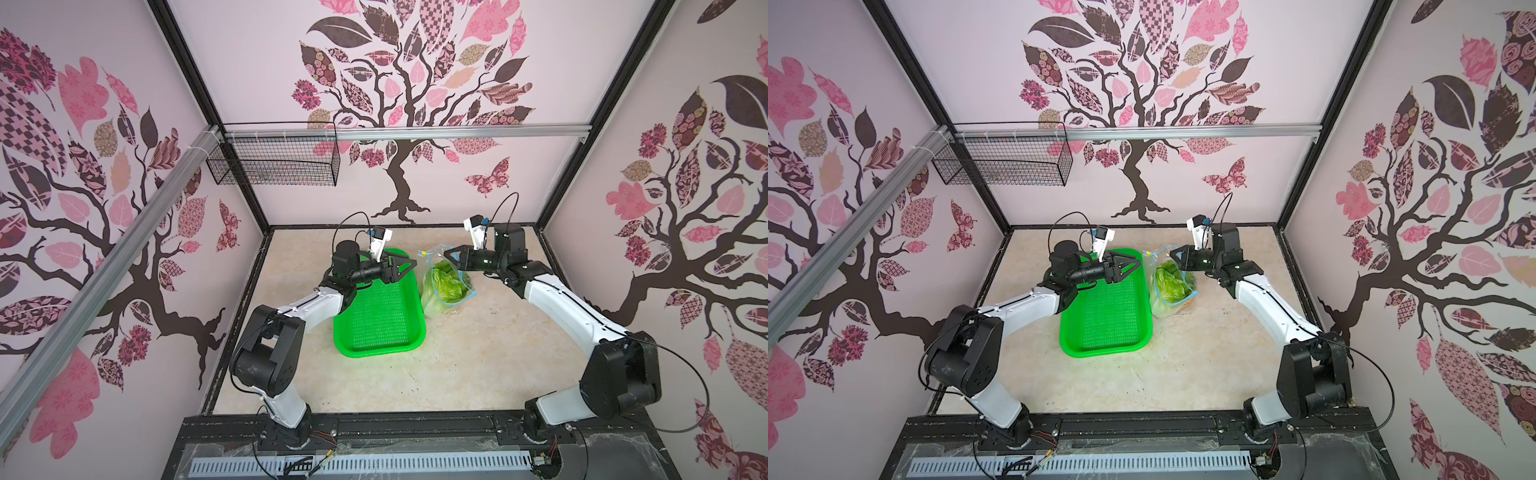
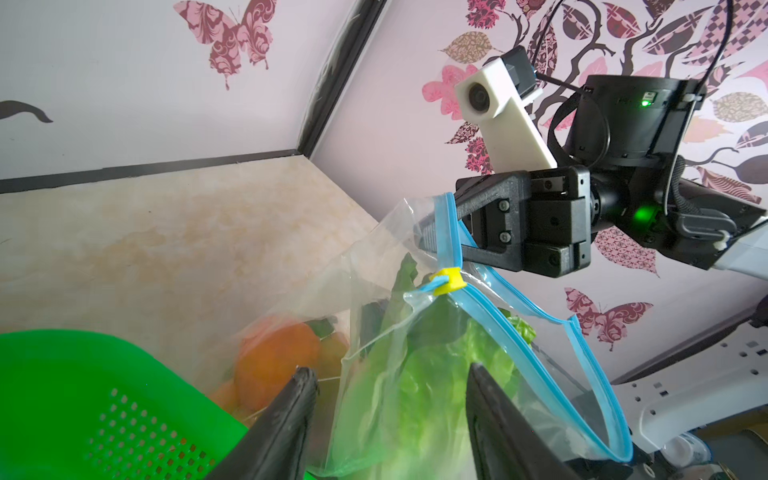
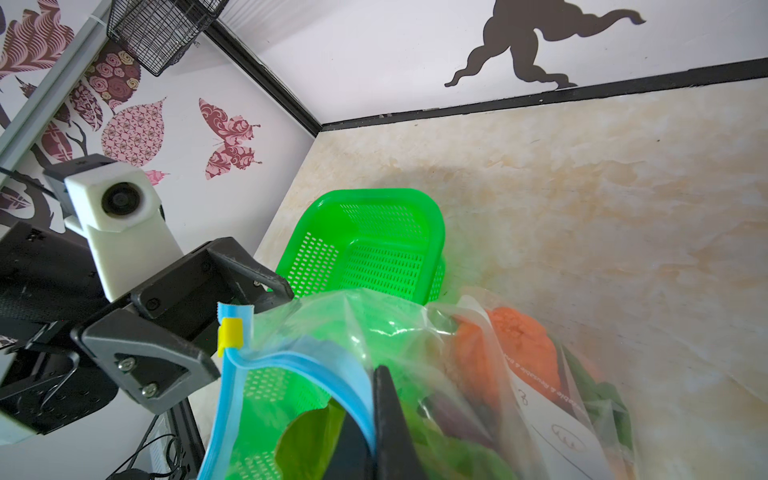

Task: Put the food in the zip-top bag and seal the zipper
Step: 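Lift the bag by both zipper edges, bringing the grippers together above it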

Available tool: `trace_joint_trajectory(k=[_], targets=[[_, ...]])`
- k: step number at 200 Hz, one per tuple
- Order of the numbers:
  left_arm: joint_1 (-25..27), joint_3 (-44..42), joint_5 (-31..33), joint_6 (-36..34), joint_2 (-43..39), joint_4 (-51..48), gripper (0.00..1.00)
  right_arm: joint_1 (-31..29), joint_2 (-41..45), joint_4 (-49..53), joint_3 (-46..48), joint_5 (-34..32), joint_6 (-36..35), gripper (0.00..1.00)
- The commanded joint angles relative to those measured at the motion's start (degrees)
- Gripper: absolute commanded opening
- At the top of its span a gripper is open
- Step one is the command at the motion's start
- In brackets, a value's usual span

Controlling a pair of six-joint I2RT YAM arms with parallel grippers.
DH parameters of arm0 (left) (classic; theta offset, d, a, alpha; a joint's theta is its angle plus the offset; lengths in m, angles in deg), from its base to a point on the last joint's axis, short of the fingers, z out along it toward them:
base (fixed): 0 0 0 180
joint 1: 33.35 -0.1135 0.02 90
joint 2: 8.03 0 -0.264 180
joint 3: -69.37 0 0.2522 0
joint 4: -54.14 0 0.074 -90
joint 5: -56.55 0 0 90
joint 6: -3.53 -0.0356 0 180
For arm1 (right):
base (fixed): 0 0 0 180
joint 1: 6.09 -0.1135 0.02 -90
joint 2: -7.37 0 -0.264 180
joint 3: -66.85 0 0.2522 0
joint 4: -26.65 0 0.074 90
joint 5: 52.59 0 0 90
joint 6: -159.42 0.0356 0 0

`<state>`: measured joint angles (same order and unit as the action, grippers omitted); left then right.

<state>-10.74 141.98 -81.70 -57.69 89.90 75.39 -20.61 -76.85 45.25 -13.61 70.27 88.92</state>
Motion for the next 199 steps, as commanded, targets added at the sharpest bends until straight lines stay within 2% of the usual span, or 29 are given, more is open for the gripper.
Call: trace_joint_trajectory(k=[1, 34, 43, 51, 58, 70, 119, 140, 165, 182, 199], targets=[[0.67, 4.56, -3.18, 0.69, 2.4, 4.14, 0.58, 0.19, 1.38, -0.34, -2.33, 1.08, 0.45, 0.0], [2.1, 8.94, -4.79, 2.93, 6.51, 6.07, 0.52, 0.2, 1.4, 0.11, -2.21, 1.35, 0.37, 0.0], [2.77, 10.09, -4.81, 2.63, 7.05, 4.66, 0.47, 0.22, 1.27, 0.29, -2.27, 1.16, 0.27, 0.0], [3.21, 11.14, -5.07, 1.65, 7.34, 2.63, 0.4, 0.18, 1.27, 0.56, -2.3, 0.93, 0.12, 0.0], [3.55, 11.64, -5.52, 1.23, 7.49, 1.86, 0.28, 0.2, 1.26, 0.76, -2.34, 0.81, 0.01, 0.0], [3.66, 11.31, -6.07, 1.62, 7.22, 1.9, 0.0, 0.2, 1.48, 0.96, -2.39, 0.39, -0.08, 0.0], [3.49, 6.36, -3.23, -0.48, 1.12, -0.15, 0.0, 0.2, 2.31, 2.46, -3.47, -1.28, -0.79, 0.0], [3.48, 5.87, -1.75, -2.94, -1.16, -3.53, 0.0, 0.17, 3.02, 4.7, -5.1, -2.25, -2.65, 0.18], [3.49, 5.24, -0.11, -4.86, -3.38, -5.55, 0.0, 0.11, 5.07, 7.7, -7.4, -5.24, -6.26, 0.32], [3.49, 5.32, 0.6, -6.45, -4.32, -7.63, 0.0, 0.09, 7.04, 8.14, -7.92, -6.38, -8.24, 0.48], [3.54, 5.52, 1.48, -8.12, -4.69, -9.93, 0.0, 0.02, 8.83, 7.73, -8.32, -5.98, -9.67, 0.53]])
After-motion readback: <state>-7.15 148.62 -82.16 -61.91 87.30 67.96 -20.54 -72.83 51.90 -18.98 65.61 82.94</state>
